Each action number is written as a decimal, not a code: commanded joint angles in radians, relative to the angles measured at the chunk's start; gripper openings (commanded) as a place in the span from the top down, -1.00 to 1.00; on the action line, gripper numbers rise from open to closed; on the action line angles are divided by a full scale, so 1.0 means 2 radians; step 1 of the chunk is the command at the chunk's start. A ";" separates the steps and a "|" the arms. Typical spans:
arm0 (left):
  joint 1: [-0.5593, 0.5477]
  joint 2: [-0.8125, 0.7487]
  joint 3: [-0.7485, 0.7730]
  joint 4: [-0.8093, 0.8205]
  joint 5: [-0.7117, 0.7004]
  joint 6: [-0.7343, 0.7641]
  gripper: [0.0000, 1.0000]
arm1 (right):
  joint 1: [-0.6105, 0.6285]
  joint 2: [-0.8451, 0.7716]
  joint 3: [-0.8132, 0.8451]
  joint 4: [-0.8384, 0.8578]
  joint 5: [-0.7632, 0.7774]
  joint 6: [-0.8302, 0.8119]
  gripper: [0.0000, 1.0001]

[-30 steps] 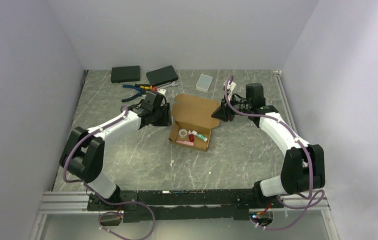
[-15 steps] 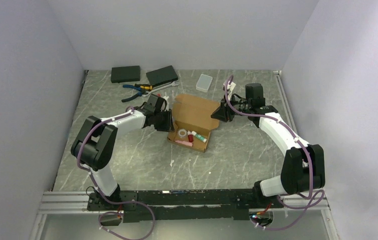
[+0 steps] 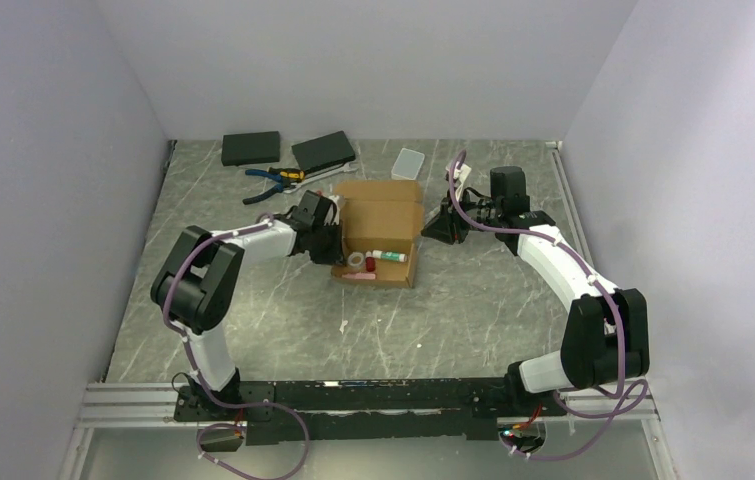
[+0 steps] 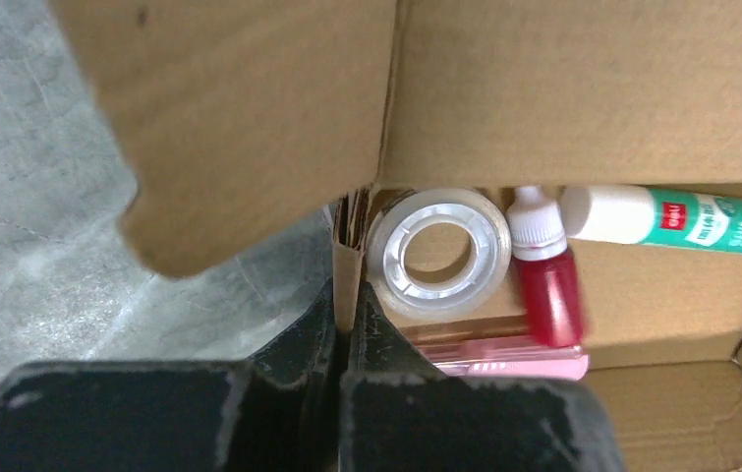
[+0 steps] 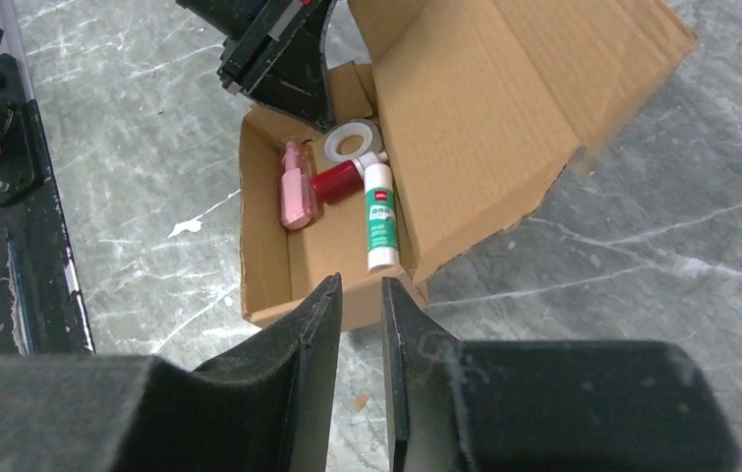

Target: Fold the paper box

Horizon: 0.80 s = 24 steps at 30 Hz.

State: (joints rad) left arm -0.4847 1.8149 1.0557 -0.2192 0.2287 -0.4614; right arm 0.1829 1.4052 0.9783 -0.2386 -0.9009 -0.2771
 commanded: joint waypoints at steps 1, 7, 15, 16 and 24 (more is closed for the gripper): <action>-0.021 0.000 0.017 -0.045 -0.092 0.015 1.00 | -0.001 -0.003 -0.001 0.017 -0.018 0.000 0.50; -0.074 -0.002 0.058 -0.097 -0.210 0.031 1.00 | -0.001 -0.003 -0.001 0.016 -0.018 -0.001 0.50; -0.094 0.007 0.083 -0.122 -0.241 0.026 0.52 | -0.001 -0.002 0.001 0.013 -0.019 -0.004 0.50; -0.094 0.002 0.084 -0.123 -0.240 0.025 0.45 | -0.001 -0.002 0.001 0.013 -0.019 -0.005 0.49; -0.094 -0.039 0.095 -0.135 -0.226 0.021 0.26 | 0.000 -0.001 0.002 0.010 -0.018 -0.007 0.50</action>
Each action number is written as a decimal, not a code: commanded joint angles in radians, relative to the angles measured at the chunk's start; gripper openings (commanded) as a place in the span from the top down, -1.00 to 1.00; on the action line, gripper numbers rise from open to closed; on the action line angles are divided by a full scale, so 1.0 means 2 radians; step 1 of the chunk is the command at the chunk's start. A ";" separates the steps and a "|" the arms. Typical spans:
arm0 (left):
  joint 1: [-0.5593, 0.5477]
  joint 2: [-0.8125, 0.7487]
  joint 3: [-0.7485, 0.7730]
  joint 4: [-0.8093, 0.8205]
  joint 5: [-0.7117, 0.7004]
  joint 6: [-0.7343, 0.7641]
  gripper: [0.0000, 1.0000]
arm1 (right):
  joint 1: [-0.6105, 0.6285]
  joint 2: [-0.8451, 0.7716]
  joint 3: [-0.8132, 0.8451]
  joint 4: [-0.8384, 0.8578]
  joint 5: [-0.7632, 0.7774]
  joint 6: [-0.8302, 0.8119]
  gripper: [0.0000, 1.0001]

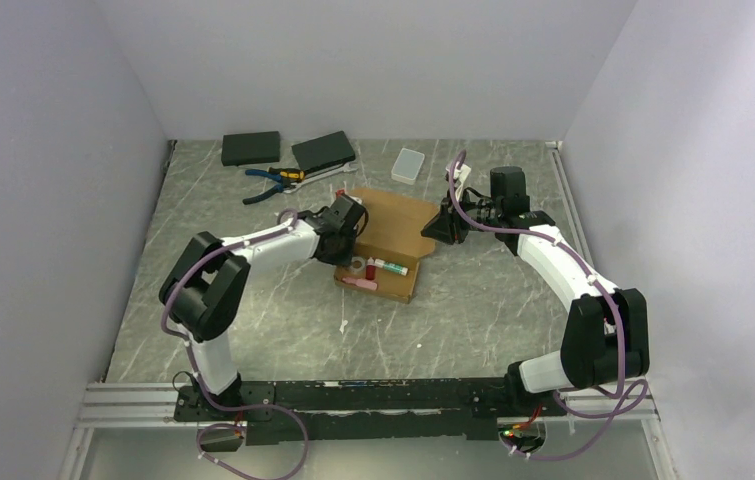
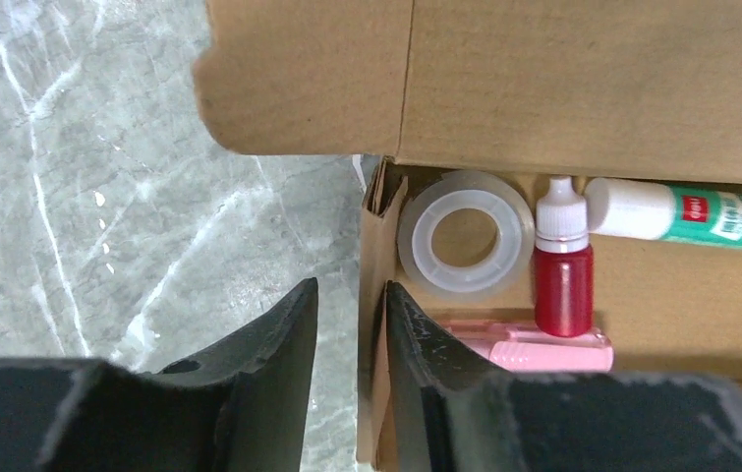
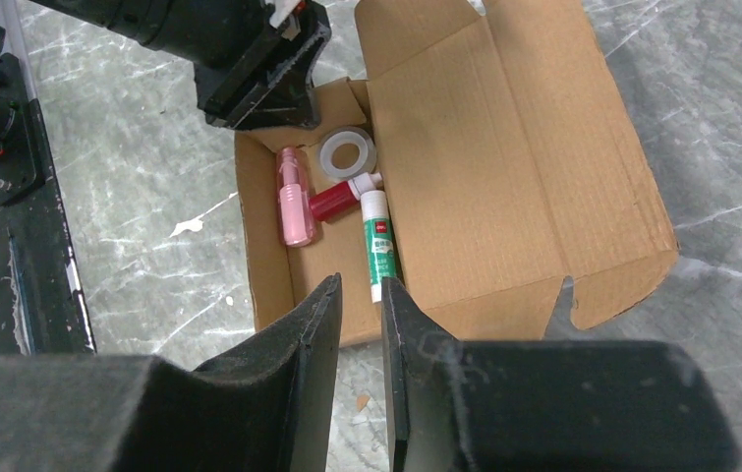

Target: Fold the paper box

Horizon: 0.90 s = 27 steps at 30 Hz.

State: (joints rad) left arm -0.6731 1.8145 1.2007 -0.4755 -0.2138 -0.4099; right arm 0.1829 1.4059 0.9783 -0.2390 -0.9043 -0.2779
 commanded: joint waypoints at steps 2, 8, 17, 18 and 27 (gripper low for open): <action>0.000 -0.048 0.020 -0.005 0.001 -0.006 0.23 | -0.001 -0.003 0.002 0.010 -0.016 -0.007 0.50; 0.000 -0.079 0.011 -0.002 0.021 -0.008 0.15 | -0.001 -0.006 0.005 0.001 -0.019 -0.022 0.49; 0.049 -0.182 -0.068 0.087 0.118 -0.021 -0.28 | -0.031 -0.033 0.001 -0.012 -0.030 -0.039 0.30; 0.071 -0.195 -0.088 0.114 0.147 -0.031 -0.31 | -0.044 -0.034 -0.004 0.007 -0.036 -0.016 0.23; 0.200 -0.181 -0.160 0.302 0.303 -0.111 -0.07 | -0.126 0.032 -0.044 0.138 -0.077 0.207 0.17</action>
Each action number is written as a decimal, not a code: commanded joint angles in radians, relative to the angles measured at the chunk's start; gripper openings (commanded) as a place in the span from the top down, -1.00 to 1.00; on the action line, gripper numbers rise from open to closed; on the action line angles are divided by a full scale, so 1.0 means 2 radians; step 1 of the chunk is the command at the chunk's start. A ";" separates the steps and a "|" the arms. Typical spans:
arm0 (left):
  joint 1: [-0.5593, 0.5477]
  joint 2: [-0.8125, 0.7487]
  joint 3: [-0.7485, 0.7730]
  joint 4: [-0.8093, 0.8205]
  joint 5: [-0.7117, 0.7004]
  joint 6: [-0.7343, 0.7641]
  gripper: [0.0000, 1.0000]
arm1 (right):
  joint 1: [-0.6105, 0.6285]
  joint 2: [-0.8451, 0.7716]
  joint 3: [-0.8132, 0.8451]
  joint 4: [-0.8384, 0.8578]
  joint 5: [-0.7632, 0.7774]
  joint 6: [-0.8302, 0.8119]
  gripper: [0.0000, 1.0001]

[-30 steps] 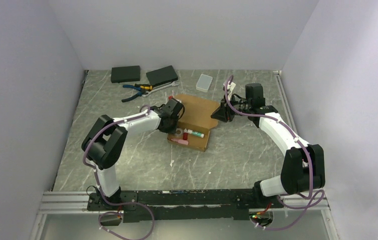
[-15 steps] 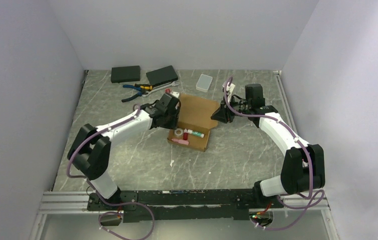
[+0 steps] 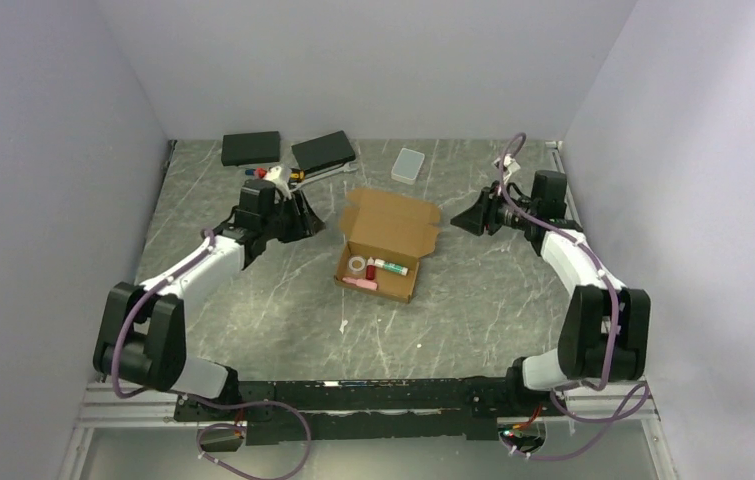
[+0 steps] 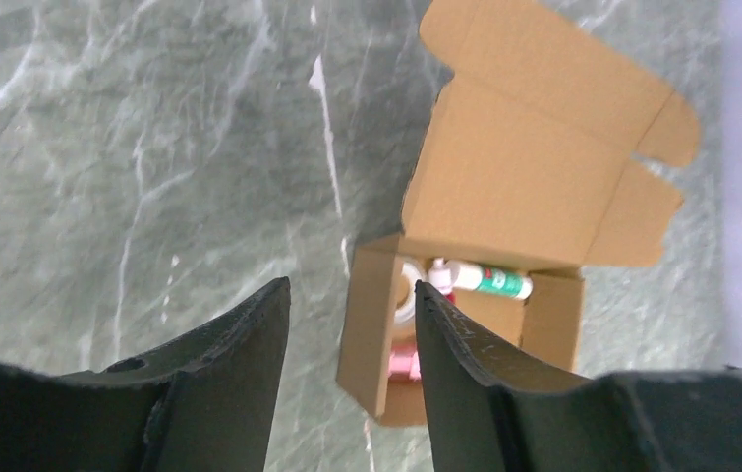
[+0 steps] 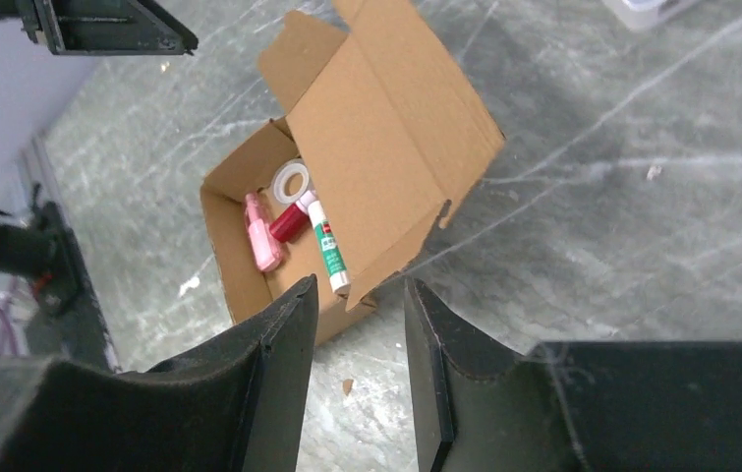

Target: Fold the paper box

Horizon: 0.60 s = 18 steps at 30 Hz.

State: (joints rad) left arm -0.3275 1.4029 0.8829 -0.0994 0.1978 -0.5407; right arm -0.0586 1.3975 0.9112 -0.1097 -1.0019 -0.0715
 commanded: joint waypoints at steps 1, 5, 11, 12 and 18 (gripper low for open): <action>0.035 0.034 -0.004 0.134 0.114 -0.056 -0.04 | -0.005 0.048 -0.012 0.084 -0.030 0.119 0.17; 0.055 0.063 -0.010 0.185 0.150 -0.083 0.18 | 0.003 0.077 -0.005 0.093 -0.022 0.136 0.17; 0.062 0.115 0.018 0.167 0.144 -0.068 0.45 | 0.027 0.111 0.026 0.071 0.014 0.123 0.20; 0.062 0.128 0.027 0.166 0.153 -0.065 0.46 | 0.041 0.113 0.030 0.065 0.023 0.120 0.21; 0.061 0.197 0.055 0.191 0.215 -0.070 0.54 | 0.056 0.119 0.039 0.037 0.086 0.108 0.35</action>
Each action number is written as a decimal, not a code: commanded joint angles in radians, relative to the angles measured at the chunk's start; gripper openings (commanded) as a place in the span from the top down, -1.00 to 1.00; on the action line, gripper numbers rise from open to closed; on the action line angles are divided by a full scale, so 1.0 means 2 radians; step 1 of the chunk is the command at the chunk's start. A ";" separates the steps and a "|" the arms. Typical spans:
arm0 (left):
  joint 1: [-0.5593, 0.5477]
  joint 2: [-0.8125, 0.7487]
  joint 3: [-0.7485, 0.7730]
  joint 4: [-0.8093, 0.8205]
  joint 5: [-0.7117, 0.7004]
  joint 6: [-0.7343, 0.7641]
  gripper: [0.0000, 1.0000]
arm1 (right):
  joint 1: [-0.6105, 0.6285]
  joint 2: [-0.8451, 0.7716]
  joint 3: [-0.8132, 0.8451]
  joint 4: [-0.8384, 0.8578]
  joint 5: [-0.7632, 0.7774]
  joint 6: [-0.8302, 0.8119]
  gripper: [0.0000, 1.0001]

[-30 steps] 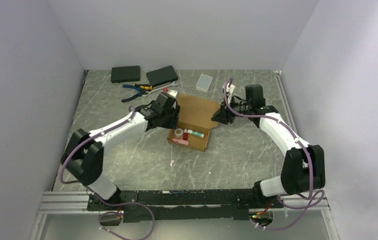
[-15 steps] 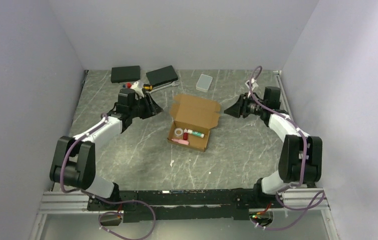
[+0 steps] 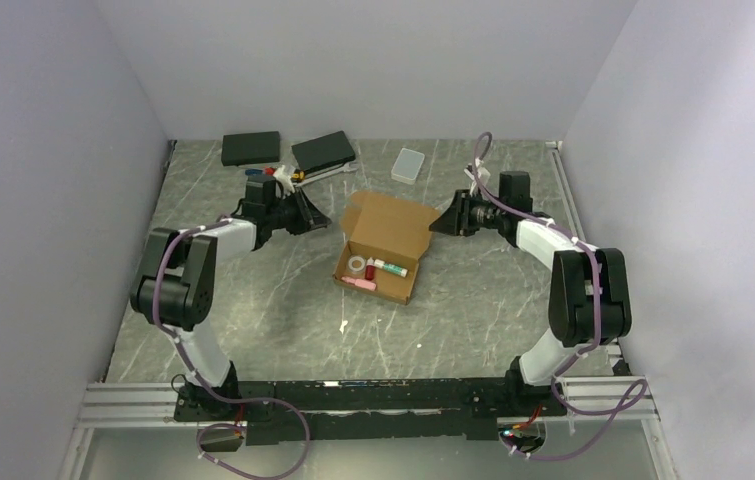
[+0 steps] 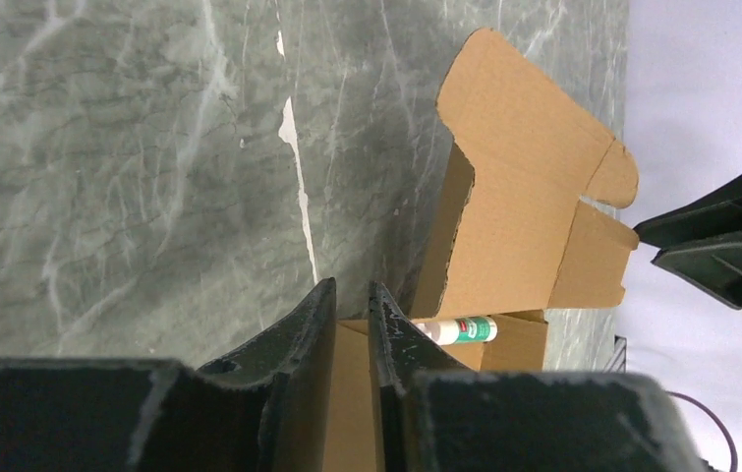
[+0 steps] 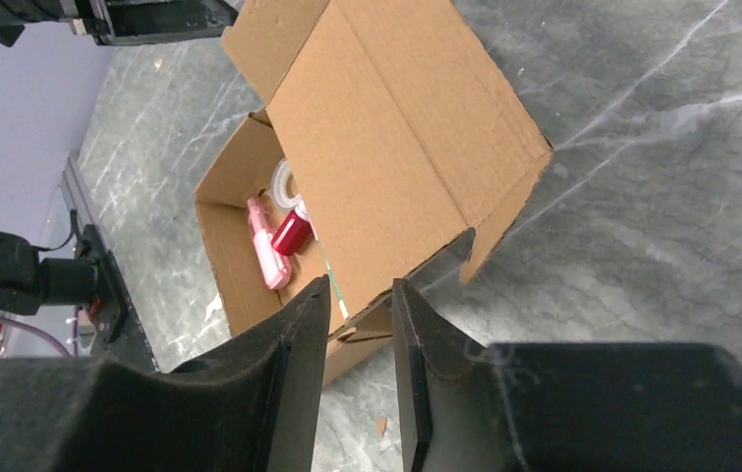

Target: Fold the paper box

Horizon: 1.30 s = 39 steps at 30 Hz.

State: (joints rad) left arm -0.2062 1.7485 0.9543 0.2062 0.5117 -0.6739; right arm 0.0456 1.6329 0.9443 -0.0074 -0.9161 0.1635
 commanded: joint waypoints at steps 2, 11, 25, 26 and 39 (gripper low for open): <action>-0.001 0.034 0.017 0.056 0.077 -0.009 0.54 | 0.008 0.003 0.025 -0.019 0.054 -0.013 0.37; -0.007 0.054 0.014 0.084 0.122 -0.012 0.53 | 0.012 -0.004 0.026 -0.028 0.053 -0.021 0.39; -0.013 0.068 0.011 0.119 0.153 -0.032 0.50 | 0.011 -0.031 0.014 -0.053 0.084 -0.039 0.26; -0.013 0.068 0.011 0.121 0.154 -0.033 0.49 | 0.012 -0.028 0.014 -0.052 0.083 -0.037 0.26; -0.019 0.071 0.007 0.129 0.167 -0.032 0.48 | 0.040 -0.014 0.021 -0.053 0.101 -0.035 0.65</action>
State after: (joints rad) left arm -0.2367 1.8809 0.9638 0.4114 0.8078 -0.7277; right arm 0.1150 1.6028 0.9604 -0.1265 -0.7395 0.0975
